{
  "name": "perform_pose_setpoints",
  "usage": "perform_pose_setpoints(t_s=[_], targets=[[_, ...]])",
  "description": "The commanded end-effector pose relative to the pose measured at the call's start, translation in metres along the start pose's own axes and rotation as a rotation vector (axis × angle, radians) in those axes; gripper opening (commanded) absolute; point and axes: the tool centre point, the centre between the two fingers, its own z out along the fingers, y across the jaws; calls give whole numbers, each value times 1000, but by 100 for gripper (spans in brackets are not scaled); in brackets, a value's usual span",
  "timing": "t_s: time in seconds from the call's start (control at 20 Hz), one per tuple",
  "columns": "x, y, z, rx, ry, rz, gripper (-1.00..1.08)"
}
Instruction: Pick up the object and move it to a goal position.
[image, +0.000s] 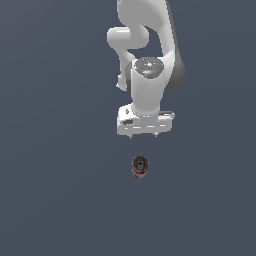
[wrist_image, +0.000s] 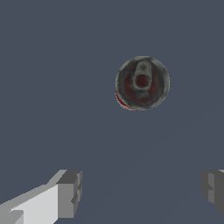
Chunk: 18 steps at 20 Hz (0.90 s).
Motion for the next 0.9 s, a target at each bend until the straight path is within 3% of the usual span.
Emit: perform_pose_setpoints(t_s=[0.0,0.4,0.85], targets=[[0,1,0,0,0,2,100],[15,3,6,-4,1,28,100],[52,10,25,-20,4,97,100]])
